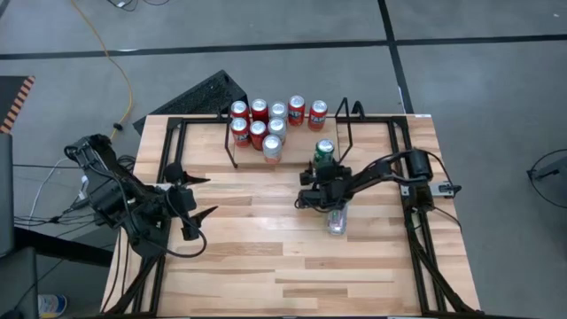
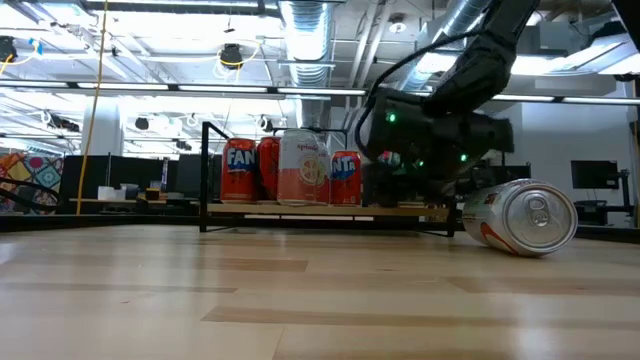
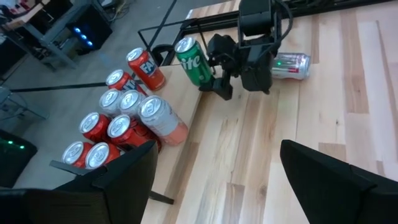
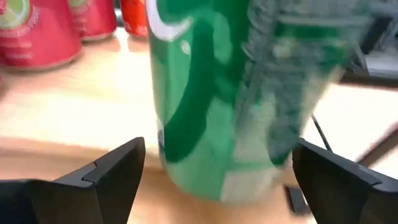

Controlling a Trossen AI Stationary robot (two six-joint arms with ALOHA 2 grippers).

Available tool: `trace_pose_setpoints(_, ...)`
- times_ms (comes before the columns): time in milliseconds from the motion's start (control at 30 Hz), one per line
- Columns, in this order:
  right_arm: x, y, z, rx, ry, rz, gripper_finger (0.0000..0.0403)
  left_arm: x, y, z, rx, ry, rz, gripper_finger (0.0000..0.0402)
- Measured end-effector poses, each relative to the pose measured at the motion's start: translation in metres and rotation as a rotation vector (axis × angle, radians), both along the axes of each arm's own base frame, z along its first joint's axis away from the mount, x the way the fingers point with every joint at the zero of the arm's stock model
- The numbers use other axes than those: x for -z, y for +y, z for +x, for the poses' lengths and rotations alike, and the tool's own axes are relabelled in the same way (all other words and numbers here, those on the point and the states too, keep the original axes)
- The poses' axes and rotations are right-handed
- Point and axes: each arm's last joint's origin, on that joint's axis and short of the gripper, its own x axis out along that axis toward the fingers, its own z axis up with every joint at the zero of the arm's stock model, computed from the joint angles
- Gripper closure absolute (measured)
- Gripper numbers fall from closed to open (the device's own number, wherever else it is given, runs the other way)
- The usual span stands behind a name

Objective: Place canned beverage on shelf
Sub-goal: Put the green soda can on the shelf

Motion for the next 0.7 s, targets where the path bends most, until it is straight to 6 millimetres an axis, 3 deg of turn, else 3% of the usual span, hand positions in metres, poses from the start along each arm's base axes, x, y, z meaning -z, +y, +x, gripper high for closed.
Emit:
trace_pose_setpoints(400, -0.041, 0.006, -0.014, -0.012, 0.010, -0.032, 0.0021, 0.000, -0.002, -0.001, 0.007, -0.004, -0.002, 0.0077)
trace_pose_setpoints(700, -0.081, 0.031, -0.029, -0.136, 0.065, -0.038, 0.0021, 0.000, -0.002, -0.001, 0.007, -0.004, 0.001, 0.0077)
